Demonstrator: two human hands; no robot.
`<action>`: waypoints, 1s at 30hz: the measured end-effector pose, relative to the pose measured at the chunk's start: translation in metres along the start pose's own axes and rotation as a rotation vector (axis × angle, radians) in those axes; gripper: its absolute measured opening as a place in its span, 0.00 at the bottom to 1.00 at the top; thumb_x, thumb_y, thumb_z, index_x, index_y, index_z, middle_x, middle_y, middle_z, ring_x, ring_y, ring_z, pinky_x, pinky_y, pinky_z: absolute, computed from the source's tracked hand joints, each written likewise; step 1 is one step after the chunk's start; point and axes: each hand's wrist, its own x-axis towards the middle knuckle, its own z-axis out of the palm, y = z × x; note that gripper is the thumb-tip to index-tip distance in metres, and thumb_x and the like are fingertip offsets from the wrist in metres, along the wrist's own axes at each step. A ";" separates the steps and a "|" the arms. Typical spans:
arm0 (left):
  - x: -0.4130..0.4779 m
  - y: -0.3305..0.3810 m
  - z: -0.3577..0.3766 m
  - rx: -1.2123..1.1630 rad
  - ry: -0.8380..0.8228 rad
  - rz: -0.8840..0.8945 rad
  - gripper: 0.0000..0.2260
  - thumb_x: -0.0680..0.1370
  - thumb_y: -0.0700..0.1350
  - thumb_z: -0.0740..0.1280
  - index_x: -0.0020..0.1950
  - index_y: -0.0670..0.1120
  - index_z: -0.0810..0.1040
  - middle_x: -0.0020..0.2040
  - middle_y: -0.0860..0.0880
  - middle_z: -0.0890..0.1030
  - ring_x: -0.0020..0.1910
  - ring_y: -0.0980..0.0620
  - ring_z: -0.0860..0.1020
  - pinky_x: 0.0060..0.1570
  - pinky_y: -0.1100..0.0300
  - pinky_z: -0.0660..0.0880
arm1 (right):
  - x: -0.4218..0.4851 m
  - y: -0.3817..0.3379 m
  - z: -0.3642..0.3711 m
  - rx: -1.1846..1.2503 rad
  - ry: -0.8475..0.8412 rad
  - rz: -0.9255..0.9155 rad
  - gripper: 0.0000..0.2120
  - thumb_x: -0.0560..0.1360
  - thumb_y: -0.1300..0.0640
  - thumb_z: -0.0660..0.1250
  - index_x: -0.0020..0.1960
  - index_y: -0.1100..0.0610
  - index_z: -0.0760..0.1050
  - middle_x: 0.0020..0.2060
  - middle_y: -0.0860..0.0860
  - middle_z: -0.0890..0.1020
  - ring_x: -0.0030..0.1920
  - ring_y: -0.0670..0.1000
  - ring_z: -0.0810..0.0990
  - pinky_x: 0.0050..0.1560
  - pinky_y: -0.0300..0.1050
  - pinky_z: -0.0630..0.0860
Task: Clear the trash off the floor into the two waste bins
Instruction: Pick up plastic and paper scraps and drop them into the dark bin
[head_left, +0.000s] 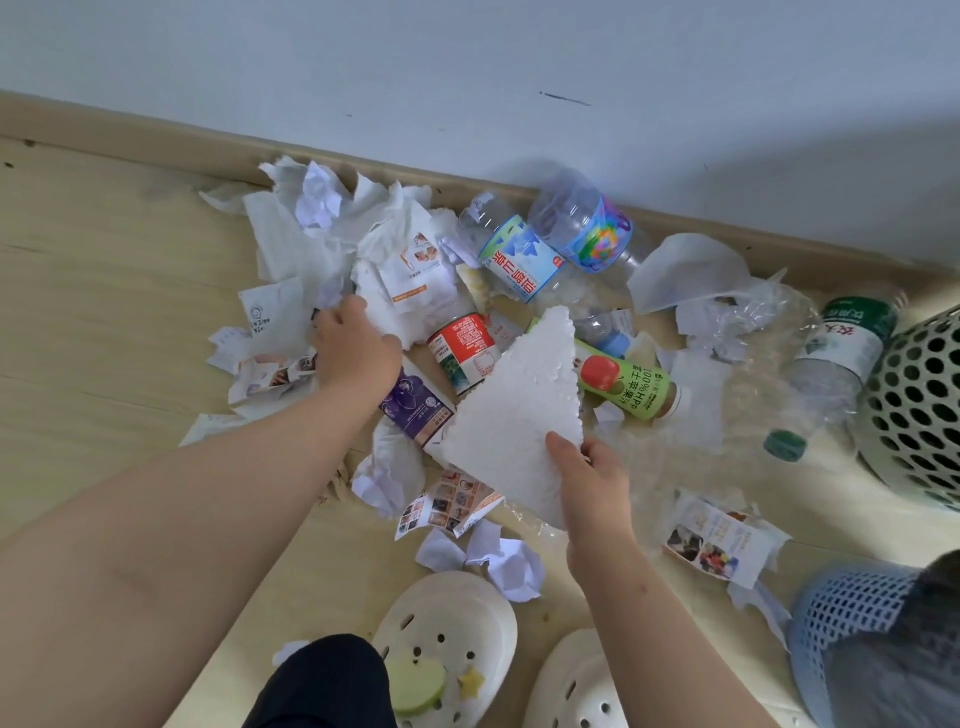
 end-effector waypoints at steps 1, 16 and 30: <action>0.003 0.003 0.001 -0.056 -0.010 -0.033 0.24 0.76 0.40 0.62 0.70 0.42 0.62 0.68 0.41 0.64 0.62 0.43 0.68 0.51 0.57 0.67 | 0.001 -0.001 -0.001 0.002 -0.002 0.002 0.07 0.77 0.56 0.64 0.53 0.57 0.74 0.39 0.48 0.78 0.37 0.47 0.76 0.35 0.40 0.72; -0.043 0.034 -0.016 -0.733 0.076 -0.206 0.17 0.73 0.42 0.68 0.61 0.49 0.69 0.43 0.56 0.75 0.43 0.54 0.76 0.47 0.58 0.74 | -0.004 -0.016 -0.003 0.143 -0.013 -0.004 0.04 0.77 0.57 0.64 0.43 0.52 0.74 0.38 0.50 0.79 0.36 0.48 0.77 0.36 0.42 0.73; -0.119 0.026 -0.024 -0.854 -0.321 -0.135 0.20 0.76 0.36 0.62 0.66 0.51 0.68 0.47 0.55 0.79 0.38 0.57 0.79 0.37 0.59 0.76 | -0.028 -0.018 -0.007 0.398 -0.087 -0.049 0.08 0.78 0.56 0.62 0.40 0.53 0.67 0.35 0.49 0.72 0.36 0.48 0.68 0.38 0.40 0.64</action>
